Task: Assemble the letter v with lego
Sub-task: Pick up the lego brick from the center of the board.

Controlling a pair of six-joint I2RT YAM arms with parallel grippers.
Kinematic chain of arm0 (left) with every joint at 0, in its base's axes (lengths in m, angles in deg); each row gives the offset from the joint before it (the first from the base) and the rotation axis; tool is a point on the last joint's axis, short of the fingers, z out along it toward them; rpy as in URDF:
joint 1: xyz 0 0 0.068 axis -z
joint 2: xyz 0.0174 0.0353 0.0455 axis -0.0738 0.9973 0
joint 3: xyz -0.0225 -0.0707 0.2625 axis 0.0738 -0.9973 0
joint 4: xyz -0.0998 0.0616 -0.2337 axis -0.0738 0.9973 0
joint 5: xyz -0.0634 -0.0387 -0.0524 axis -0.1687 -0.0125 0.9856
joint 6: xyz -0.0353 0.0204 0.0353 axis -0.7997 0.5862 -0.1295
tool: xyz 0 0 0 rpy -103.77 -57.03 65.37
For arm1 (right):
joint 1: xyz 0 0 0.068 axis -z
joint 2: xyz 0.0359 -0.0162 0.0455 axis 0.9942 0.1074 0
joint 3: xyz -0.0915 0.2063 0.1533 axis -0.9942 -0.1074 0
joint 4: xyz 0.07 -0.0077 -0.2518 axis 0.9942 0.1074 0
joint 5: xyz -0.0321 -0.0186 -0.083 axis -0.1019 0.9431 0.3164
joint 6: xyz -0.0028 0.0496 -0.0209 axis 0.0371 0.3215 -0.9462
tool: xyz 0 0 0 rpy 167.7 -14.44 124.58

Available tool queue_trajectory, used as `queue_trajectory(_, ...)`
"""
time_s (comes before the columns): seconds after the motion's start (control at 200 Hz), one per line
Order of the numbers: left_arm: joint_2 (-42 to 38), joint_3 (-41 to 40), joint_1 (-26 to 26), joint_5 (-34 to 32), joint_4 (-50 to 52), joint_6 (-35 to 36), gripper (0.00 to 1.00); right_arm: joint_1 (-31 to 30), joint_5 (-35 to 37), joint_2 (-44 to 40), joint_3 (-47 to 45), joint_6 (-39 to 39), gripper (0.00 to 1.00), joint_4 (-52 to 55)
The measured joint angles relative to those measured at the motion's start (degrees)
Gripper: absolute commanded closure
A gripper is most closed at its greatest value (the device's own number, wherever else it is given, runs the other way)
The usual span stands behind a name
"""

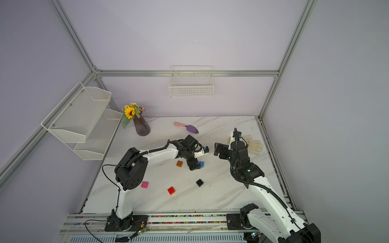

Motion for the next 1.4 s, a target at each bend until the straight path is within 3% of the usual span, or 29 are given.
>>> queue_trajectory(0.27,3.04,2.69,0.98,-0.87,2.14,2.93,0.14,0.00,-5.01,1.64,1.01,2.45,0.03,3.28)
queue_trajectory(0.785,5.33,5.70,1.33,-2.89,4.22,3.80,0.48,0.00,-5.60,-1.68,0.63,3.56,0.03,4.63)
queue_trajectory(1.095,6.38,7.45,1.14,-6.88,3.72,3.69,0.61,0.00,-7.02,-1.09,0.04,4.50,0.03,4.48)
queue_trajectory(1.4,9.05,11.32,-4.63,-9.18,2.60,2.10,0.62,0.00,-8.85,0.02,-0.39,4.57,0.03,3.69)
